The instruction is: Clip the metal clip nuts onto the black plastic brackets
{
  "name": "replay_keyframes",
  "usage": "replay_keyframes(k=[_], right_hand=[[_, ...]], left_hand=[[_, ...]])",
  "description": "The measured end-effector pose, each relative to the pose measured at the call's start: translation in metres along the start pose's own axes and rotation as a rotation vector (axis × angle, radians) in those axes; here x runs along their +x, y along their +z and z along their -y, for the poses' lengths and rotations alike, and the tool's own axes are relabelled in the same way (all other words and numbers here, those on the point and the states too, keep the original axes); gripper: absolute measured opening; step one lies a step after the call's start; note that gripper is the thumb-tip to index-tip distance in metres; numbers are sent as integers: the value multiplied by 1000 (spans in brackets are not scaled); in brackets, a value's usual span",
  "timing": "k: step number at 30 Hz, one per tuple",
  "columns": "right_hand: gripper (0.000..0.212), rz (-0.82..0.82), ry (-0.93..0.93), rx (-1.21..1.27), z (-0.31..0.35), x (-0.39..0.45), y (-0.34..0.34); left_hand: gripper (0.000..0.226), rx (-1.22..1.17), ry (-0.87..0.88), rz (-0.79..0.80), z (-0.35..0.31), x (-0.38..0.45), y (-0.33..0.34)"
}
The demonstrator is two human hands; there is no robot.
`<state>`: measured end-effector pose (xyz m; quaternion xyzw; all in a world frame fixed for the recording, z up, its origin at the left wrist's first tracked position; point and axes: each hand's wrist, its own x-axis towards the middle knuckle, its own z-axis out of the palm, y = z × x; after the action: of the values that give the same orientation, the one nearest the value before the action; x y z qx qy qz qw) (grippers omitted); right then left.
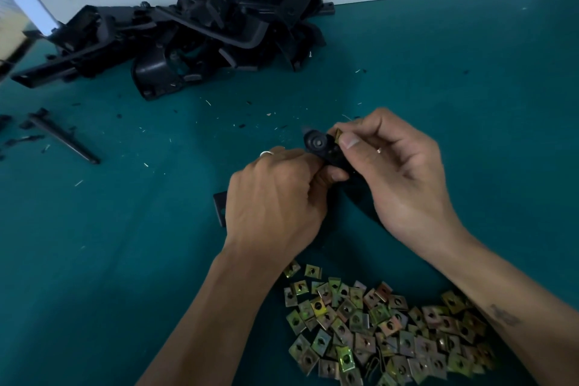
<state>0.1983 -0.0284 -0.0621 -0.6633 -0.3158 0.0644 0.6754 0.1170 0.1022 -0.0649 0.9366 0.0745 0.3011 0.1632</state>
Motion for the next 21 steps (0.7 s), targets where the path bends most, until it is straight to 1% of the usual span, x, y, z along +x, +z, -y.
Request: replay_keyframes(k=[3,5,10,15,17,19,21], right_hand=[[3,13,-22,91,0,-3,2],[5,-22,-46,115,1,-6,4],[9,-103,-77,34,2,-6,5],[15,-139,-113,51,6,-7,10],[14,-139,-119,39,7,-6,9],[14,-132,-107,23,7,-4,7],[16,-128,-14,105,8,-1,5]], left_hand=[[32,7,2,11,2,-2,1],[33,-4,2,12,2,-2,0],[44,-28,7,4,1,-1,0],[39,-42,-1,9,2,-1,1],[37,-56,1,-2,3,-1,1],[39,-68,6,-10,3,-1,2],[47,-56,0,4,2,-1,2]])
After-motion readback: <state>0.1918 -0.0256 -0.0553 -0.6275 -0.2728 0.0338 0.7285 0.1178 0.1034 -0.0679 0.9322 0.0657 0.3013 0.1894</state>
